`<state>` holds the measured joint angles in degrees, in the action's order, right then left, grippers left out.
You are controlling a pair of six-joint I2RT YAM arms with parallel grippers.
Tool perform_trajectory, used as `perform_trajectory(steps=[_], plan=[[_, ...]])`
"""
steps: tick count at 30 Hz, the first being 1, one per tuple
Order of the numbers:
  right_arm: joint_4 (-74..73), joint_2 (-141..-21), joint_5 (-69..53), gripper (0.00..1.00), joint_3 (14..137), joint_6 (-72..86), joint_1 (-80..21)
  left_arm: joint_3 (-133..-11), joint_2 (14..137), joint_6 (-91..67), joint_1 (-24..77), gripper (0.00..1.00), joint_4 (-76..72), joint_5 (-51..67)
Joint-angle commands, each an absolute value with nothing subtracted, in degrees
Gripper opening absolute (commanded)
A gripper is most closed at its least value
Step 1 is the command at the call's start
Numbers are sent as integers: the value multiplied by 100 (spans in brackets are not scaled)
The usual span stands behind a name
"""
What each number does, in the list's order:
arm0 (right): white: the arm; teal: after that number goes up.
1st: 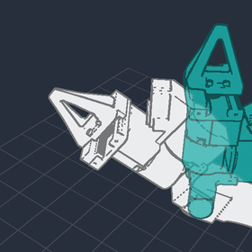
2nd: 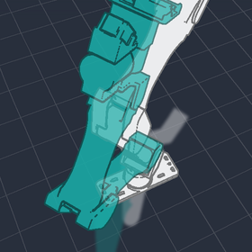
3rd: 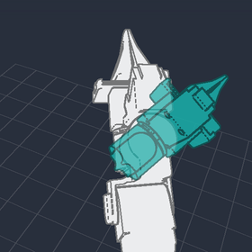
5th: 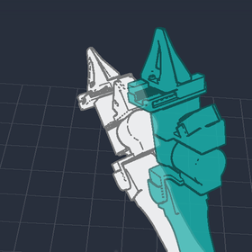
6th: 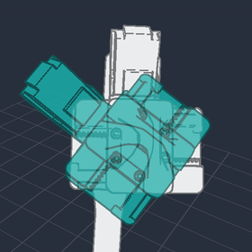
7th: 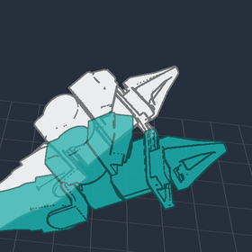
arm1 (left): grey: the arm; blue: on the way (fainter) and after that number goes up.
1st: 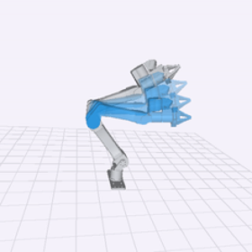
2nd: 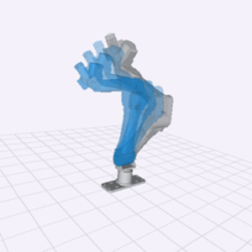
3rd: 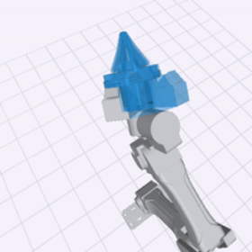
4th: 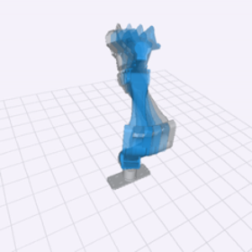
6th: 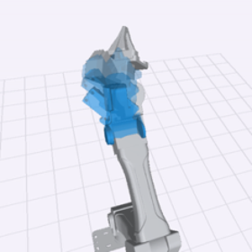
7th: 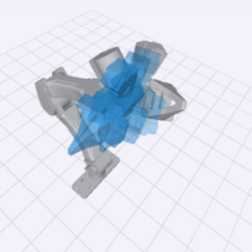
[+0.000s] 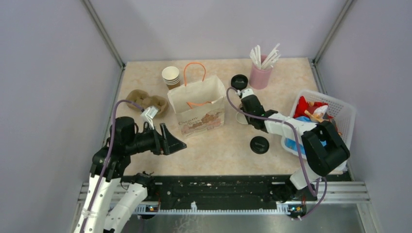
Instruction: Pack the takeout coffee
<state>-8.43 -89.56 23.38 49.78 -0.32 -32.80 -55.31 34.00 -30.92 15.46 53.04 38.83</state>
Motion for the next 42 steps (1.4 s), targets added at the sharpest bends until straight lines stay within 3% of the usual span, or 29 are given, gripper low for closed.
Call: perform_trajectory(steps=[1,5,9,11,23,37,42], plan=[[-382,-8720,2702,3,5129,-52,-3391,-5342,3409,-3059,1556,83,4608,3803],[-1781,-8400,2239,0,5660,775,-3535,-5257,3534,-3089,1556,82,4259,3517],[-4594,-8730,-498,0,6800,2007,-3578,-5019,3699,-3325,1553,81,4084,3521],[-5261,-8698,-1304,0,6753,2315,-3783,-4938,3863,-3502,1556,82,4120,3715],[-6031,-8496,-1223,0,6753,2916,-4183,-5657,4734,-3594,1561,86,4534,4031],[-6039,-9000,-853,28,6886,2560,-4187,-5327,5023,-3971,1564,85,3519,4035],[-6545,-8113,-101,63,7581,2616,-4057,-5440,5081,-3776,1564,85,3747,3974]])
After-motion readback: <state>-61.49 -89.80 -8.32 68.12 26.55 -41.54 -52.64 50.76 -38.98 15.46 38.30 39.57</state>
